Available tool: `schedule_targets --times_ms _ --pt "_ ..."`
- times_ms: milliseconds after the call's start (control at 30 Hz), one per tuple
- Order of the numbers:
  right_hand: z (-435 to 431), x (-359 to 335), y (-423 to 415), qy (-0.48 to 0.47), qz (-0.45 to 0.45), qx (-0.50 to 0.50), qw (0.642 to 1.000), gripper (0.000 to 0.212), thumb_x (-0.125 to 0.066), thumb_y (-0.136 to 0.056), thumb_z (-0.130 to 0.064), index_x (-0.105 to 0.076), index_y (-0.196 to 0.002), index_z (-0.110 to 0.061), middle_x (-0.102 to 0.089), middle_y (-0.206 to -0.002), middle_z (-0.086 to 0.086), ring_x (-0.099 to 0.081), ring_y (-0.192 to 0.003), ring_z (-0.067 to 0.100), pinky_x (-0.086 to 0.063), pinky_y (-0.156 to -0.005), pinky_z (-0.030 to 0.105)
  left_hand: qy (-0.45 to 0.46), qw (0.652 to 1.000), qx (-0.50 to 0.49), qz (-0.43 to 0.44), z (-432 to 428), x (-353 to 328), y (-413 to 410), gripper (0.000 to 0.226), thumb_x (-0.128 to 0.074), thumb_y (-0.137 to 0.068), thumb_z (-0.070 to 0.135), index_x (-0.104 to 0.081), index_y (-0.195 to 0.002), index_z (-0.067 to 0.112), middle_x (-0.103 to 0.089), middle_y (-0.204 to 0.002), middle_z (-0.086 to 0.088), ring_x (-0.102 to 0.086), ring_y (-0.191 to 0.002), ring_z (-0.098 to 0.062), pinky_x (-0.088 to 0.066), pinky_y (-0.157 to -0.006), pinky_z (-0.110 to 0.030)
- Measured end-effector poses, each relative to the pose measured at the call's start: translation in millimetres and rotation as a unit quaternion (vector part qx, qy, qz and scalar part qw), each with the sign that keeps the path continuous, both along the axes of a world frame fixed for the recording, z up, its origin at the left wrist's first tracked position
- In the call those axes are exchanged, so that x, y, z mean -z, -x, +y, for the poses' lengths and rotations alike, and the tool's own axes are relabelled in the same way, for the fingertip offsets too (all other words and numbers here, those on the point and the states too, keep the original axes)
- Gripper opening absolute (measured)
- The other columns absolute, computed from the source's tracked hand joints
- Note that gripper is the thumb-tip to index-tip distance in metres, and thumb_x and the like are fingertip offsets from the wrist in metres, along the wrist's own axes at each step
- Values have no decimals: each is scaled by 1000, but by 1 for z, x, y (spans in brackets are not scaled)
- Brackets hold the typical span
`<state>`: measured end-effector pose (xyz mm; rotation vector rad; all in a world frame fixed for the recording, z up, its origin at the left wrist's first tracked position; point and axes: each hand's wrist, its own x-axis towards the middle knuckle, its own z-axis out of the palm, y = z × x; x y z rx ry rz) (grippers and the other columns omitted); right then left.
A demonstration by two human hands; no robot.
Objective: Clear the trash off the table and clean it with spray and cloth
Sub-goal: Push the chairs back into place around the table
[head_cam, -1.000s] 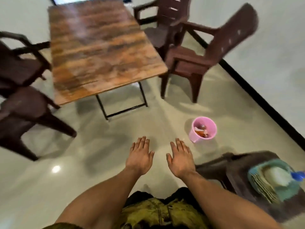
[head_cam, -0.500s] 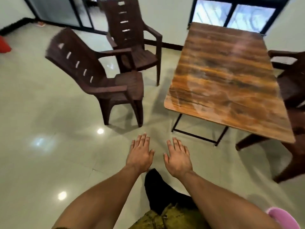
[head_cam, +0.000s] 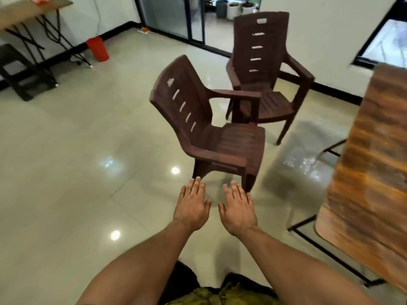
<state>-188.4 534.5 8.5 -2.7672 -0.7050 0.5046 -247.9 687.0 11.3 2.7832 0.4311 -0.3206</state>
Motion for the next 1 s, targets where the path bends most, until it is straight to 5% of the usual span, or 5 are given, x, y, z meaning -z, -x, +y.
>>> schedule_targets --times_ms 300,633,1000 --pt "218 -10 -95 -24 -38 11 999 62 -28 -104 -49 -11 -160 -27 -3 -168 3 -3 -155 22 -7 -125 46 -2 999 -7 -40 227 -4 -106 64 -28 -106 47 -15 -160 16 -5 -170 -7 2 -157 -24 -3 -127 -44" --pt "403 -47 -208 -113 -78 122 983 59 -32 -105 -44 -20 -159 -24 -12 -167 6 -14 -153 26 -19 -123 44 -59 978 155 -124 402 -63 -281 62 -30 -105 44 -22 -159 14 -10 -169 -9 -2 -156 -27 -7 -127 -47" --pt "500 -29 -347 -165 58 161 971 91 -55 -91 -54 -10 -159 -13 -13 -166 8 -12 -153 24 -20 -123 46 -78 965 232 -96 488 -52 -437 62 -29 -105 45 -21 -159 15 -9 -169 -9 -3 -156 -26 -6 -127 -45"
